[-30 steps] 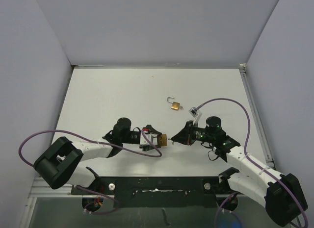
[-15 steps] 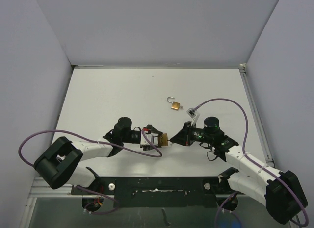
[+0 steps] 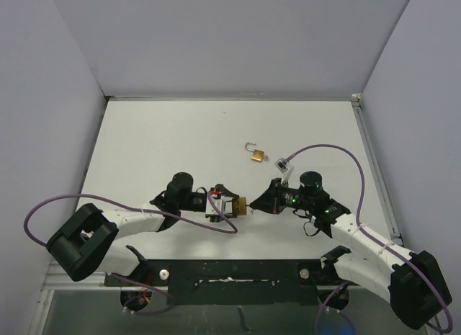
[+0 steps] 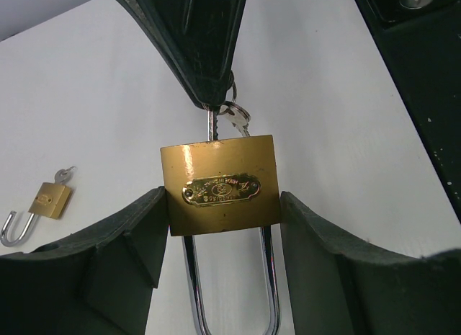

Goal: Unlock with the key

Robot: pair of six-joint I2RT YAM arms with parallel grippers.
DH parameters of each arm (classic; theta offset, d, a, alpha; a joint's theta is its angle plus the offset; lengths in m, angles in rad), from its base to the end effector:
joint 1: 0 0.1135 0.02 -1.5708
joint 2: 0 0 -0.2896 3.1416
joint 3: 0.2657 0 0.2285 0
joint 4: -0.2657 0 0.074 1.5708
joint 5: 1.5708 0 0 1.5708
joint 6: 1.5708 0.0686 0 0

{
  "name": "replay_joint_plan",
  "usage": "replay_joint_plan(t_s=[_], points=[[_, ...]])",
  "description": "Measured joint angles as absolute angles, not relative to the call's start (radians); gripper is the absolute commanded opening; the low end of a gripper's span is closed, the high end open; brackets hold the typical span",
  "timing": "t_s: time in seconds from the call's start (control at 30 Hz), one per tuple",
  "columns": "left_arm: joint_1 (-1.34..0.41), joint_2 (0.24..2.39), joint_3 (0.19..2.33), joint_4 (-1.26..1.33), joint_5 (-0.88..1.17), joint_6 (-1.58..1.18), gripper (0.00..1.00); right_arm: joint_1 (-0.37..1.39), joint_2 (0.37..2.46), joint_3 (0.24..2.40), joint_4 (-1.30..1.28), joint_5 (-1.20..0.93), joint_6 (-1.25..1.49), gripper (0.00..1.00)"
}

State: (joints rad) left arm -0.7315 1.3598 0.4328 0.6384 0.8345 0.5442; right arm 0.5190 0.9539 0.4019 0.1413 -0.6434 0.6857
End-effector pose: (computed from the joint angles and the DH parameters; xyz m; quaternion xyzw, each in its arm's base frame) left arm 0.1556 -0.2080 0.2222 0.6310 0.4443 -0.3745 0.5140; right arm 0.1444 0.1299 0.2337 -0.1066 0.8052 0.5125 0.2786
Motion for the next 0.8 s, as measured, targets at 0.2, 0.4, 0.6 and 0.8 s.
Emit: replay_joint_plan(t_s=[0.2, 0.4, 0.6, 0.8], points=[[-0.733, 1.359, 0.433, 0.638, 0.834, 0.546, 0.00, 0.519, 0.954, 0.402, 0.142, -0.643, 0.688, 0.00], [-0.741, 1.359, 0.433, 0.634, 0.824, 0.551, 0.00, 0.521, 0.955, 0.402, 0.141, -0.642, 0.688, 0.00], [-0.747, 1.359, 0.435, 0.615, 0.812, 0.554, 0.00, 0.528, 0.963, 0.402, 0.140, -0.633, 0.687, 0.00], [-0.748, 1.359, 0.441, 0.605, 0.798, 0.529, 0.00, 0.543, 0.963, 0.416, 0.112, -0.596, 0.680, 0.00]])
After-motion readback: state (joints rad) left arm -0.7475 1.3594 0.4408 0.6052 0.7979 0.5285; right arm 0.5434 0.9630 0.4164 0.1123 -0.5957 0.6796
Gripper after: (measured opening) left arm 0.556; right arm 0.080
